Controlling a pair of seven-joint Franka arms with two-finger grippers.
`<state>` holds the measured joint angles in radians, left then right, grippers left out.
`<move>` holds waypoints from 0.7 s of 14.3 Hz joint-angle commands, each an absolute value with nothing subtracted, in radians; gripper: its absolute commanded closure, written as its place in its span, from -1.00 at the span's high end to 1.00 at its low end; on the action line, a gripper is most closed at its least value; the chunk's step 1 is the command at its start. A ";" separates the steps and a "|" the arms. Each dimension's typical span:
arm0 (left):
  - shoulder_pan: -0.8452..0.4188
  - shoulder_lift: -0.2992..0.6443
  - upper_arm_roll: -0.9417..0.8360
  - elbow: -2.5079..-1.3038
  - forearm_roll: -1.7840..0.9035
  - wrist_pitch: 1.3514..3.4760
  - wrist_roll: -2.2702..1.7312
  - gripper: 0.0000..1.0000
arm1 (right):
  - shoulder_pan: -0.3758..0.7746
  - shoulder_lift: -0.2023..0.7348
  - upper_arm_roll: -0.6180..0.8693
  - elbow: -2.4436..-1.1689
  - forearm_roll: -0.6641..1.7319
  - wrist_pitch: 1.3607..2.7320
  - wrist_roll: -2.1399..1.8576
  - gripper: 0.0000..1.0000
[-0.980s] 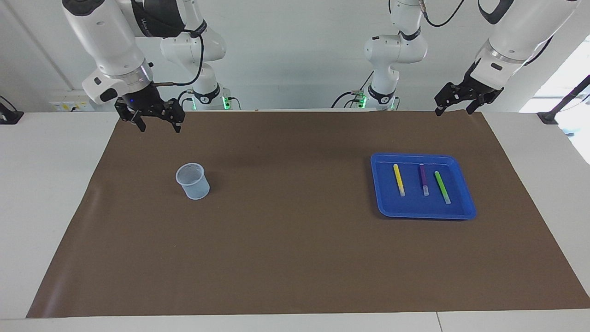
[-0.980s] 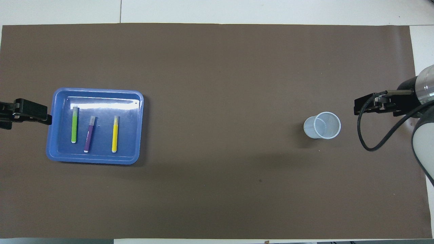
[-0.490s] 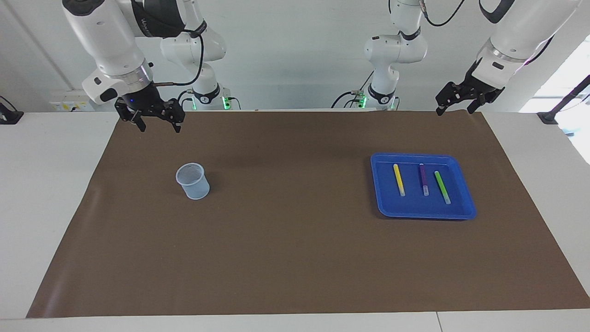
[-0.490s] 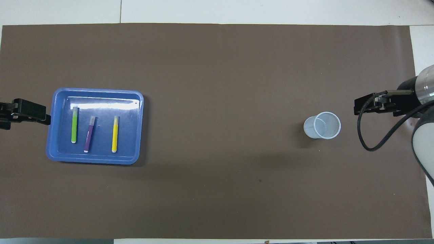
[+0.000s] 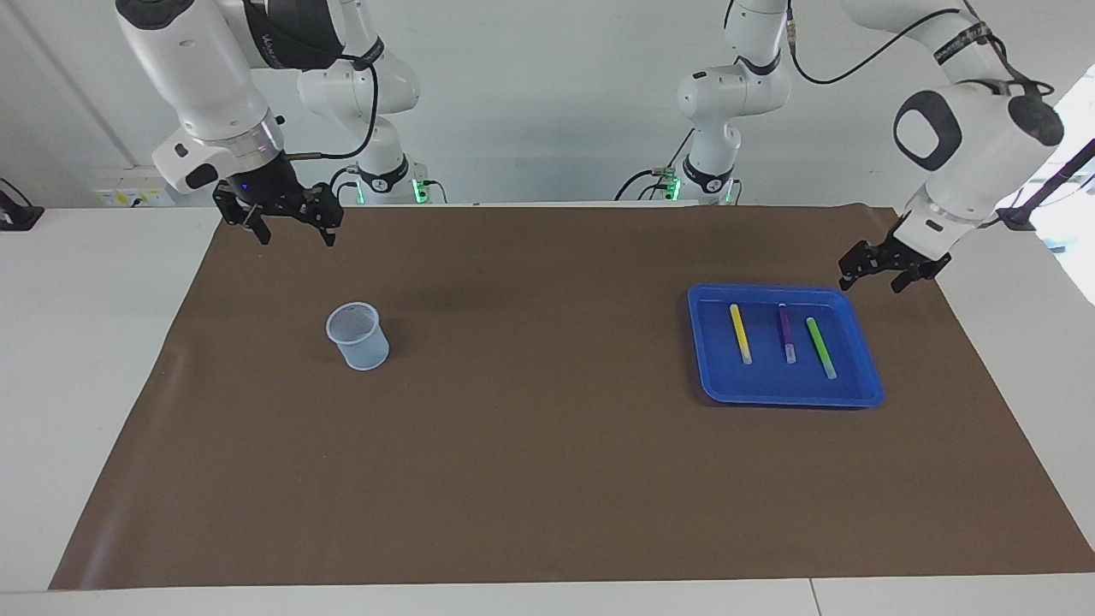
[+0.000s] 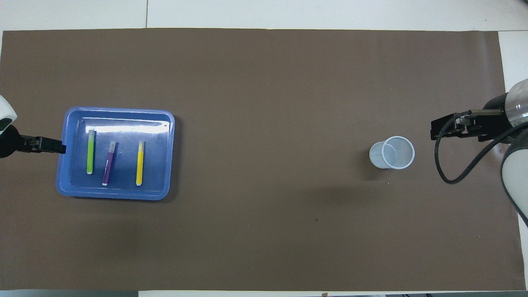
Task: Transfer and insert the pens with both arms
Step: 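Reach the left gripper into the tray and grasp the green pen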
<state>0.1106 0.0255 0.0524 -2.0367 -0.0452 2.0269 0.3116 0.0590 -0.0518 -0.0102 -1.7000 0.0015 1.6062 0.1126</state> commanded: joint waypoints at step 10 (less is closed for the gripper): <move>0.067 0.218 0.052 -2.056 0.000 2.243 0.334 0.23 | 0.052 -0.051 -0.008 -1.698 0.021 1.598 0.127 1.00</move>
